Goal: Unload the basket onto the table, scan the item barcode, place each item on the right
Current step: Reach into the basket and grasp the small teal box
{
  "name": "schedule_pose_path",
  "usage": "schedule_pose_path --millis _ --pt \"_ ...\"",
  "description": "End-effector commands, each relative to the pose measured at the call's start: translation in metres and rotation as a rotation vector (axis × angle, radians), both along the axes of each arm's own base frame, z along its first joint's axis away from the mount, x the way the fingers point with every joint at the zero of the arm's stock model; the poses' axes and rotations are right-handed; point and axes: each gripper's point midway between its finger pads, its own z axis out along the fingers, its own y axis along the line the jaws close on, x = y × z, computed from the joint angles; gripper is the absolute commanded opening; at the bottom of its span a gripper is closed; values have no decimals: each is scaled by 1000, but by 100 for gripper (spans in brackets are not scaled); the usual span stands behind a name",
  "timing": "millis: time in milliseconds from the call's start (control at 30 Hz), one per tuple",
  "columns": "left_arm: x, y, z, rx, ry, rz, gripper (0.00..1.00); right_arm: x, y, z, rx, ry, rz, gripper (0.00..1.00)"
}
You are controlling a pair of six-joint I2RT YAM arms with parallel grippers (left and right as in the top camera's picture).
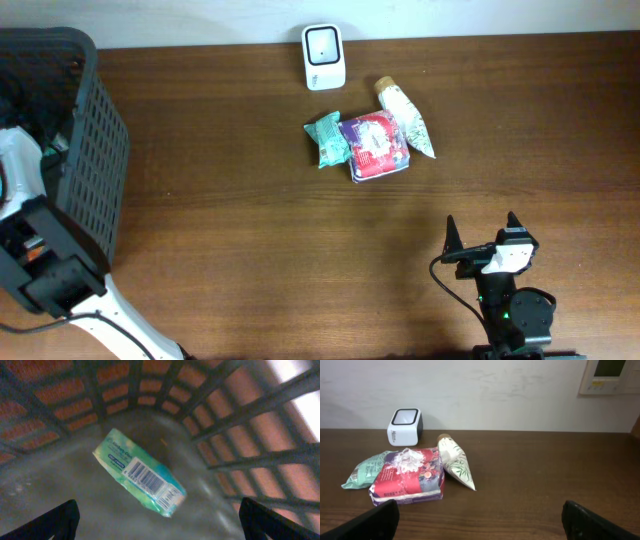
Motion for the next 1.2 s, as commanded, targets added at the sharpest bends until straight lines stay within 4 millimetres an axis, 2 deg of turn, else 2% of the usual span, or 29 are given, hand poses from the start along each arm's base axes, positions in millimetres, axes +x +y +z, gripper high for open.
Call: schedule_pose_path --millis 0,67,167,200,267,333,367,433,467,533,600,633,667,700,767,900,1000,1033,1133,1167 --pt "5 10 -29 -24 -5 50 98 0 1 -4 7 6 0 98" --pt "8 13 -43 -23 1 55 94 0 1 -4 7 6 -1 99" --pt "3 20 -51 -2 27 91 84 0 1 -4 7 6 0 99" --pt "-1 22 -52 9 42 104 73 0 1 -4 7 6 -1 99" --pt "-6 26 -53 21 59 123 63 0 1 -4 7 6 -1 99" --pt "-12 29 -55 14 70 131 48 0 1 -4 7 6 -1 98" --pt "-15 31 -56 9 80 136 33 0 1 -4 7 6 0 98" --pt "-26 30 -62 -12 117 144 14 0 1 -4 7 6 -1 99" --pt "-29 29 -64 -20 130 146 0 0 1 -4 7 6 -1 98" --pt "-34 27 -64 -31 149 148 0 0 1 -4 7 6 -1 98" --pt "-41 24 -53 -38 159 149 0 0 1 -4 7 6 0 98" --pt "-43 23 -43 -36 156 149 0 0 1 -4 7 6 -1 99" --pt "-45 19 -23 -34 134 143 0 0 1 -4 7 6 -1 98" --pt "-44 17 -15 -37 120 137 0 0 1 -4 7 6 -1 98" --pt "-39 2 32 -63 17 84 0 0 1 -4 7 6 -1 98" --pt "-19 -50 143 -140 -295 -135 0 0 1 -4 7 6 0 98" --pt "-20 -98 203 -179 -430 -291 0 0 1 -4 7 6 0 98" --pt "-21 -123 216 -219 -459 -365 0 0 1 -4 7 6 -1 98" --pt "-20 -196 230 -285 -452 -560 0 0 1 -4 7 6 0 98" --pt "-19 -208 231 -275 -444 -598 0 0 1 -4 7 6 0 98"
